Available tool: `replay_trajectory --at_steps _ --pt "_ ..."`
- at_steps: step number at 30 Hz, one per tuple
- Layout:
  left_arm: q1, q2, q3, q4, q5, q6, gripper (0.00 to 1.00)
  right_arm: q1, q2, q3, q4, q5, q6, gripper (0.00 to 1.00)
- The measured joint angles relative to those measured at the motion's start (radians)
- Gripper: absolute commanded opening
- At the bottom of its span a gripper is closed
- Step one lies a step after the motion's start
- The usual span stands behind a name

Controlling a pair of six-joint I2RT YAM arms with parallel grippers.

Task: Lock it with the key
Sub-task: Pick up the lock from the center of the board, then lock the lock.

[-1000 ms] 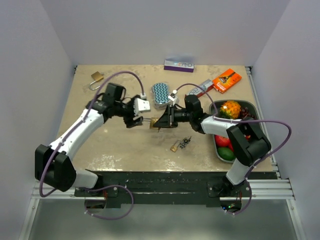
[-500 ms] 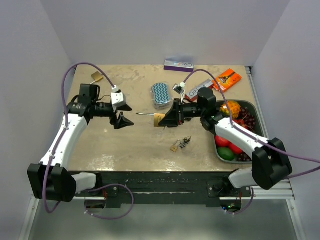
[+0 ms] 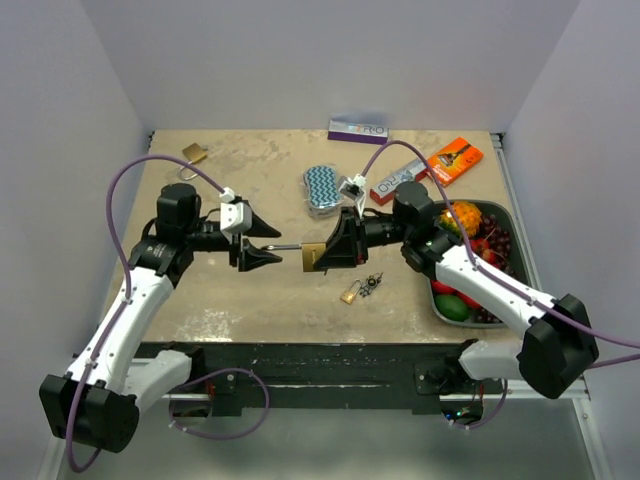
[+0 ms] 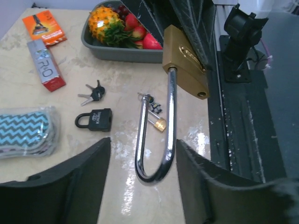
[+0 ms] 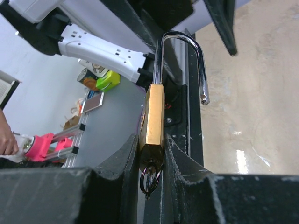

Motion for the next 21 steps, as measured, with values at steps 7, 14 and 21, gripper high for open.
replay_trajectory --at_steps 7,14,21 --pt "-0.047 0.0 -0.021 0.029 0.023 -0.076 0.11 0.028 -0.032 0.004 -0.031 0.023 -0.048 0.0" --pt "-0.047 0.012 -0.018 0.003 0.105 -0.107 0.0 0.034 -0.07 0.034 -0.153 0.091 -0.196 0.0" --pt "-0.056 0.021 0.0 -0.018 0.122 -0.197 0.0 0.06 -0.097 0.052 -0.234 0.134 -0.333 0.0"
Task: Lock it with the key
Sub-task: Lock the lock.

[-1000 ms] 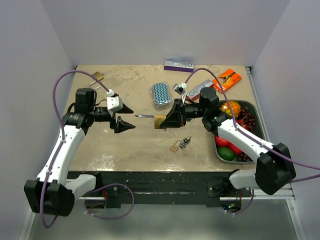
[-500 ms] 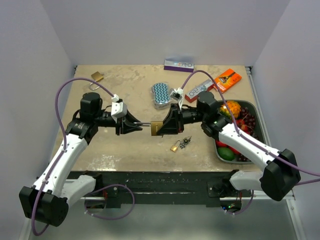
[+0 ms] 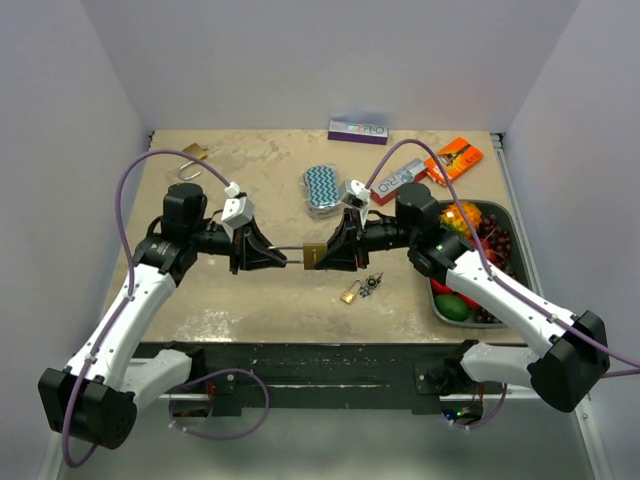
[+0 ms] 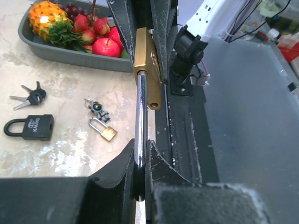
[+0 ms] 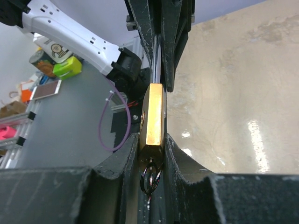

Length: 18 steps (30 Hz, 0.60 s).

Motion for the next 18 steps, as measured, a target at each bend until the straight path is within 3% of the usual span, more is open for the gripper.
replay_trajectory --at_steps 7,18 --pt "-0.038 -0.005 -0.008 0.101 -0.016 -0.202 0.0 0.003 -0.024 0.013 -0.032 0.012 -0.064 0.0" --pt "-0.078 -0.034 -0.117 0.393 -0.025 -0.507 0.0 0.013 -0.031 0.014 -0.04 0.023 -0.059 0.0"
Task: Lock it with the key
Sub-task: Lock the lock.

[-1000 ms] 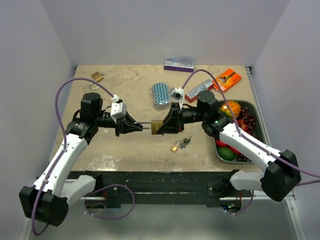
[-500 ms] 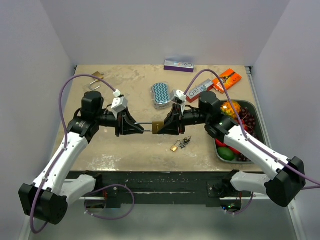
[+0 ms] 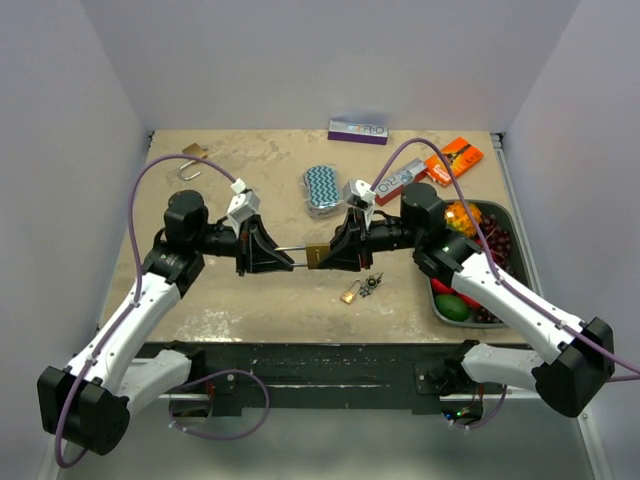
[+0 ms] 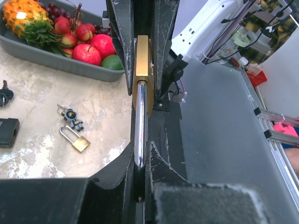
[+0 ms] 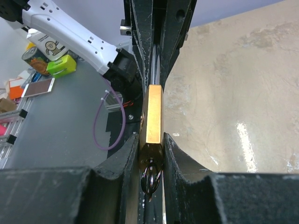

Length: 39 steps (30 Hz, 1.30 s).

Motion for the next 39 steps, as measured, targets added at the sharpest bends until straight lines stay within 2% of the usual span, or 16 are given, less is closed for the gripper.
replay_trajectory --at_steps 14,20,23,24,25,26,27,28,29,33,35,39 --pt "-0.064 0.047 -0.02 0.243 0.024 -0.216 0.0 0.024 -0.018 -0.002 0.009 0.004 0.068 0.0" --pt "-0.051 0.079 0.023 0.155 0.063 -0.154 0.0 0.027 -0.022 -0.003 -0.033 0.031 0.059 0.0" --pt "0.006 0.105 0.06 0.089 0.075 -0.102 0.18 0.03 -0.022 -0.002 -0.017 0.104 0.048 0.0" --pt "0.03 0.114 0.069 0.076 0.073 -0.091 0.29 0.029 -0.017 -0.002 -0.001 0.13 0.049 0.0" --pt "0.051 0.121 0.072 0.069 0.065 -0.09 0.36 0.026 -0.008 -0.003 0.016 0.151 0.053 0.0" --pt "0.072 0.124 0.072 0.068 0.031 -0.096 0.44 0.024 0.0 -0.005 0.027 0.18 0.058 0.0" --pt "0.092 0.128 0.074 0.075 -0.014 -0.11 0.57 0.022 0.009 -0.01 0.035 0.216 0.069 0.0" --pt "0.109 0.13 0.077 0.081 -0.051 -0.127 0.6 0.021 0.019 -0.015 0.036 0.245 0.081 0.0" --pt "0.127 0.13 0.078 0.089 -0.099 -0.155 0.73 0.019 0.032 -0.021 0.036 0.287 0.096 0.0" --pt "0.191 0.134 0.079 0.108 -0.232 -0.298 0.84 0.01 0.048 -0.025 0.034 0.452 0.126 0.0" --pt "0.228 0.137 0.076 0.12 -0.29 -0.395 0.99 0.006 0.048 -0.025 0.055 0.534 0.132 0.0" --pt "0.258 0.139 0.021 0.195 -0.383 -0.633 0.99 0.012 0.063 -0.011 0.076 0.657 0.136 0.0"
